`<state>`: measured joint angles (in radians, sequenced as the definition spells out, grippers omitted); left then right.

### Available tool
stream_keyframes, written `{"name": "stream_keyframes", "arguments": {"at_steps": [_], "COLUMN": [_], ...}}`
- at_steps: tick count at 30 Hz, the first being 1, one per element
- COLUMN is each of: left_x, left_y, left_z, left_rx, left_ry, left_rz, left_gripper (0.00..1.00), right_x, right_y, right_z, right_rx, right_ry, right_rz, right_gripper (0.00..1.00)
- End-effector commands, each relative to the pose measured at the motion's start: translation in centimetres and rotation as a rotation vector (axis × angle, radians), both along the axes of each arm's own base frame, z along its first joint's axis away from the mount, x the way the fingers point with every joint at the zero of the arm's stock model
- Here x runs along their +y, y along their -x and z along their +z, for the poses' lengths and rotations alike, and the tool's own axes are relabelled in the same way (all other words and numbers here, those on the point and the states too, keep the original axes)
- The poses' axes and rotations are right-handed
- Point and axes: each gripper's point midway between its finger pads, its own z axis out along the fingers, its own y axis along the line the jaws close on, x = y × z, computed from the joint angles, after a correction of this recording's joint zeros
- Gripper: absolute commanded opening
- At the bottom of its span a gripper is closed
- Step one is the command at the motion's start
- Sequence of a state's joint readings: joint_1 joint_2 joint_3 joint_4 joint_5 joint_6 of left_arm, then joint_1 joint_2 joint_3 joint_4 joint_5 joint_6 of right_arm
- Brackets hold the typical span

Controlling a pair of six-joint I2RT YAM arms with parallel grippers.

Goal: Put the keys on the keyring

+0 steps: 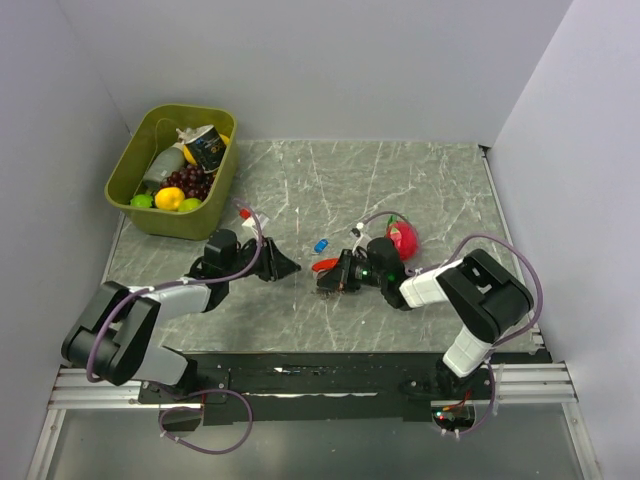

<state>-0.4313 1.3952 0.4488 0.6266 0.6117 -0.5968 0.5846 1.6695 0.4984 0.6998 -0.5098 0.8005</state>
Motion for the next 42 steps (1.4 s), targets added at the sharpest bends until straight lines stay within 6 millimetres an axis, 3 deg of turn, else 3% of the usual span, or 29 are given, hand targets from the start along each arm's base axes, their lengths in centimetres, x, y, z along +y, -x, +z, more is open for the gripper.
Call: {"name": "stream_keyframes", "arguments": {"at_steps": [1,19,28,37,42], "left_x": [-0.5,-0.9,-2.0,-3.2,-3.5], "left_y": [0.3,1.7,3.0,3.2,3.1], "left_z": [2.8,10.0,10.9,9.7,8.6], "left_rx": [-0.097,-0.276,-0.286,-0.255,-0.238], "left_ry": [0.029,0.113,0.132,0.101,0.070], "left_rz": [-0.070,-0.145,-0.224,-0.250,-0.269], "left_gripper": [0.34,0.31,0.27,0.27,0.32], "right_x": [0.6,0.2,-0.4,-0.5,-0.5], "right_y": [-0.6,1.6,2.4,2.5,2.6], "right_z": [4.3,13.0,15.2,15.2,15.4], "right_rx": [-0.166,-0.455,-0.528,-0.534,-0.542], "right_ry": [-0.094,-0.243,-0.281,-0.288,-0.298], "right_rz": [0.030,0.123,0.116,0.118,0.120], "right_gripper": [0.00,0.00,0.00,0.00,0.00]}}
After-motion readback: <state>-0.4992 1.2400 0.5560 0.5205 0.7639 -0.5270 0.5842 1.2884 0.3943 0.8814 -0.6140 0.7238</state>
